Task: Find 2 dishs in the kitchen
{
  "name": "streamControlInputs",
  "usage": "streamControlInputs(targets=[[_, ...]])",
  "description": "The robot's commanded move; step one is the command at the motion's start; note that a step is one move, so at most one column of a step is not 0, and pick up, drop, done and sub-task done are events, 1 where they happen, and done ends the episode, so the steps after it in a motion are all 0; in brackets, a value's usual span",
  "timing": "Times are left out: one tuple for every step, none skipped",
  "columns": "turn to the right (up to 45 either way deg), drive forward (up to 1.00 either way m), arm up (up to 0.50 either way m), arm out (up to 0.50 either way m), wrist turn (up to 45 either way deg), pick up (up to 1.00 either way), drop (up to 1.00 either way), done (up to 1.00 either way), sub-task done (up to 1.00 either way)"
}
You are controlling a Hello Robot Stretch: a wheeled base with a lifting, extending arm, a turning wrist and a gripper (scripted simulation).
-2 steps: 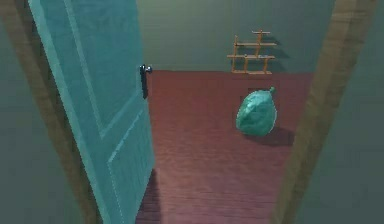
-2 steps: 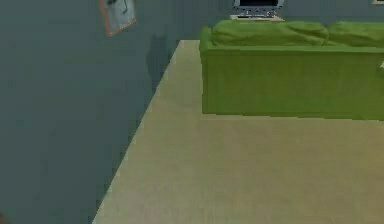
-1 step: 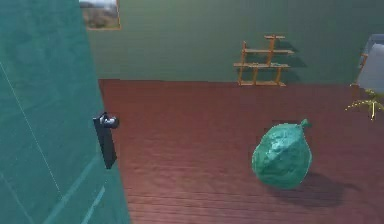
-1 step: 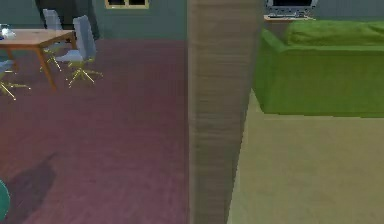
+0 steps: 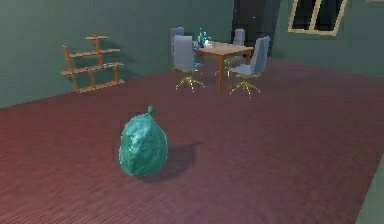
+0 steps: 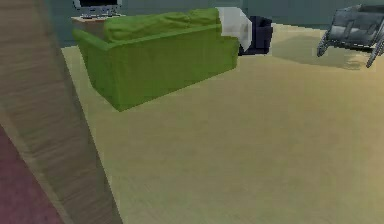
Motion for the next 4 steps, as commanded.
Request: streamControlInputs(targets=[[27.0, 0.0, 0.0, 0.0, 0.0, 0.0, 0.0, 0.0, 0.0], [3.0, 0.0, 0.0, 0.0, 0.0, 0.0, 0.0, 0.0, 0.0], [-45.0, 0.0, 0.0, 0.0, 0.0, 0.0, 0.0, 0.0, 0.0], [-33.0, 0.0, 0.0, 0.0, 0.0, 0.0, 0.0, 0.0, 0.0]])
